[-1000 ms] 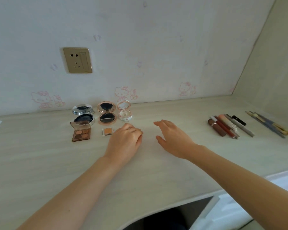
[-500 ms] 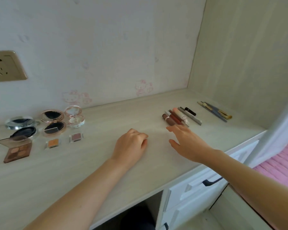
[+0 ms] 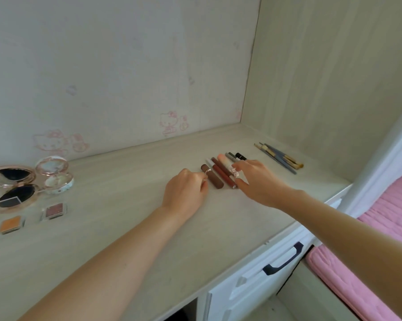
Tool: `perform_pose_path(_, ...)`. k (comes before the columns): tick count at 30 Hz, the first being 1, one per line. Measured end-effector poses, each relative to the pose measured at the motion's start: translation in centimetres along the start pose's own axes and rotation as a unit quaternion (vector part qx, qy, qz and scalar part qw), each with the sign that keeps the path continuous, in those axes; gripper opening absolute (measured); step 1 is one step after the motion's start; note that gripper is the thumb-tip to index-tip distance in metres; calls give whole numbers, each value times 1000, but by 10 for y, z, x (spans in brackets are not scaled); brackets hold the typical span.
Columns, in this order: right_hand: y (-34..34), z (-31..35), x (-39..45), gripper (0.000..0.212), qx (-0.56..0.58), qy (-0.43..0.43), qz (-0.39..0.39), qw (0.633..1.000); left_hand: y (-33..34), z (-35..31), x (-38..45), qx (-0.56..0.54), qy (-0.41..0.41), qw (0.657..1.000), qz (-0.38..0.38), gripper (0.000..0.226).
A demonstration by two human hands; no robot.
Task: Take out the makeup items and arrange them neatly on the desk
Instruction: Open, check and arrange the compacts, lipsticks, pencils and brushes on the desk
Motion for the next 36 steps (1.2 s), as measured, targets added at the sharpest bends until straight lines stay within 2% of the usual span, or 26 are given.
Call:
perform_pose_path(3, 3, -3, 12, 36, 1, 2, 7, 1000, 3, 3, 15, -5, -14, 1000, -4, 25)
perform_pose_path(8, 10, 5, 24, 16, -1, -37, -1, 999, 8, 11, 37, -11, -44, 999, -2, 22)
perform_pose_path(11, 17, 8, 26, 26, -4, -68, -9, 998, 11, 11, 43, 3, -46, 999, 4, 22)
perform_pose_path(15, 22, 9, 23, 32, -24, -64, -10, 998, 15, 12, 47, 18, -38, 999, 22, 25)
perform_pose_path(18, 25, 11, 23, 37, -33, -64, -3, 997, 23, 15, 47, -15, -43, 998, 46, 30)
perform_pose_path(24, 35, 12, 25, 31, -43, -59, -4, 997, 31, 17, 41, -63, -38, 995, 71, 25)
perform_pose_path(27, 37, 14, 26, 26, -47, -68, -6, 997, 30, 19, 39, -105, -71, 990, 66, 24)
perform_pose_path(32, 32, 20, 19, 20, -20, -64, -48, 997, 17, 18, 32, -226, -148, 963, 22, 21)
perform_pose_path(34, 27, 24, 15, 20, 1, -66, -71, 995, 10, 21, 27, -301, -194, 934, -10, 13)
perform_pose_path(36, 18, 30, 10, 21, 36, -65, -96, 993, 3, 25, 19, -400, -247, 881, -44, 9)
Point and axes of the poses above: each hand's wrist, its own x-axis towards the middle knuckle, its own y-axis out of the palm, z = x × y, the point moved 5 cm from there along x, towards the middle knuckle
